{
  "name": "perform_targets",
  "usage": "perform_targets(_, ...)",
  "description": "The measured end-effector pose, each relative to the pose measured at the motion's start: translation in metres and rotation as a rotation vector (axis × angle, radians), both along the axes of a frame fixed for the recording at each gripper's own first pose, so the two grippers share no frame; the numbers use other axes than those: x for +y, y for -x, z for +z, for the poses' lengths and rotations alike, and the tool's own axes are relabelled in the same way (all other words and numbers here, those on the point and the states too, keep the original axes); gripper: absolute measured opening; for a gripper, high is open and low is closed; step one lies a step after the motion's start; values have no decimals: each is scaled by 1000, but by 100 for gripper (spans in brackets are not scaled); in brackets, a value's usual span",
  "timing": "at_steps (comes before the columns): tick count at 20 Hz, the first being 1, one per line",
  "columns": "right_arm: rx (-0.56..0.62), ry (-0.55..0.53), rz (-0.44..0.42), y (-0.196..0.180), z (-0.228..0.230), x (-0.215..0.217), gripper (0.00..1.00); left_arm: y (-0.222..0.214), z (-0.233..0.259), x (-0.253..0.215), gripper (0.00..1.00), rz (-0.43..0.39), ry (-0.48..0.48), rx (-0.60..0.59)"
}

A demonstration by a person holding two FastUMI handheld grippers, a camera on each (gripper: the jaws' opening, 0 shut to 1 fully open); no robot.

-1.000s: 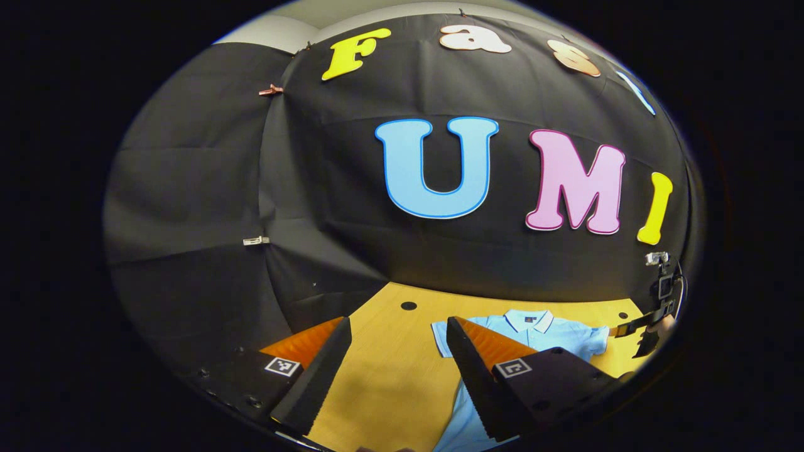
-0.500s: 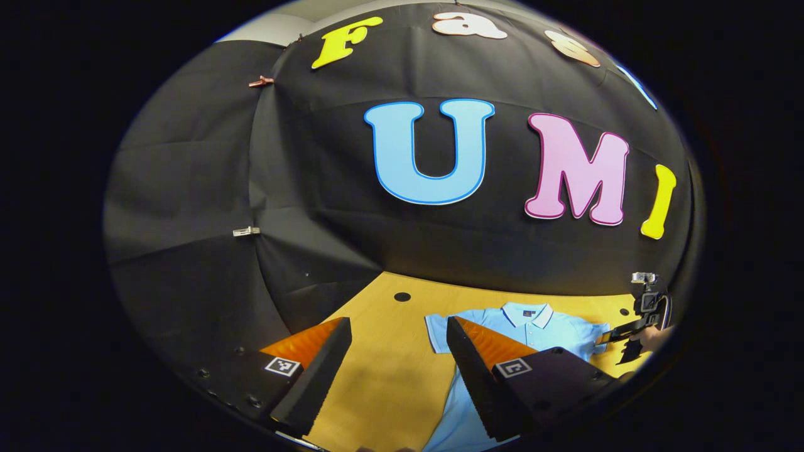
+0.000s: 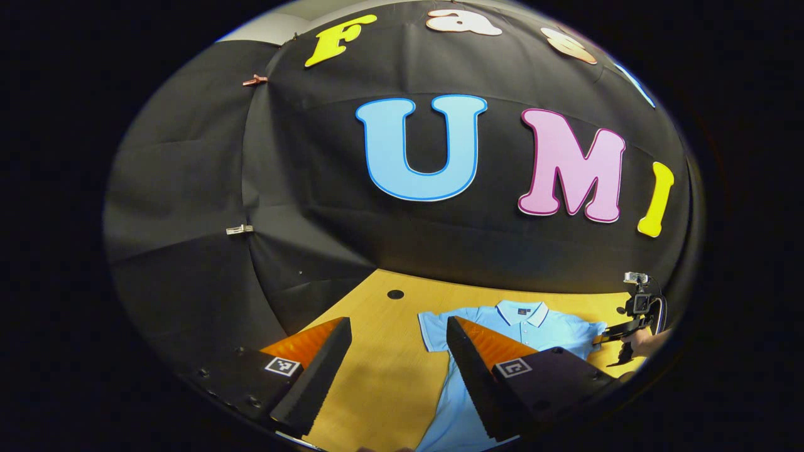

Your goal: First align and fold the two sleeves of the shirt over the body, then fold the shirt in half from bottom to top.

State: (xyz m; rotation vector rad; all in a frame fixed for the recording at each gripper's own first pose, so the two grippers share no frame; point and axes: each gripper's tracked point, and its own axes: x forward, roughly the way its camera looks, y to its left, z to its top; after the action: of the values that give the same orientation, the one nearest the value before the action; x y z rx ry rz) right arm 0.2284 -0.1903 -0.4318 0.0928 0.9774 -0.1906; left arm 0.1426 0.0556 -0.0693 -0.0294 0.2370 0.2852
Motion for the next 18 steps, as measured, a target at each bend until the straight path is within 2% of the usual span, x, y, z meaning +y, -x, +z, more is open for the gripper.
perform_targets(1,-2,13,11,-1,-1,-1,14,1,-2,-1,97,0,0,3)
perform_targets(2,-2,26,23,-1,1,1,0,4,-3,-1,97,3,1,7)
perform_targets(3,-6,27,37,-2,3,5,5,5,-5,-2,97,2,6,6)
perform_targets(4,-14,41,48,-3,5,6,0,6,-5,-4,97,-2,12,7)
perform_targets(5,-27,51,55,-7,11,7,5,7,-8,-5,97,-7,19,10)
perform_targets(6,-41,54,61,-10,20,9,0,8,-8,-6,97,-15,23,8)
perform_targets(9,-95,71,85,-26,54,20,5,15,-8,-6,97,-43,26,6)
perform_targets(11,-126,75,116,-37,75,39,5,21,-7,0,97,-51,31,1)
perform_targets(17,-177,159,328,-60,106,135,5,45,-22,27,97,-28,83,17)
perform_targets(18,-174,181,364,-61,105,150,7,48,-21,30,97,-21,91,17)
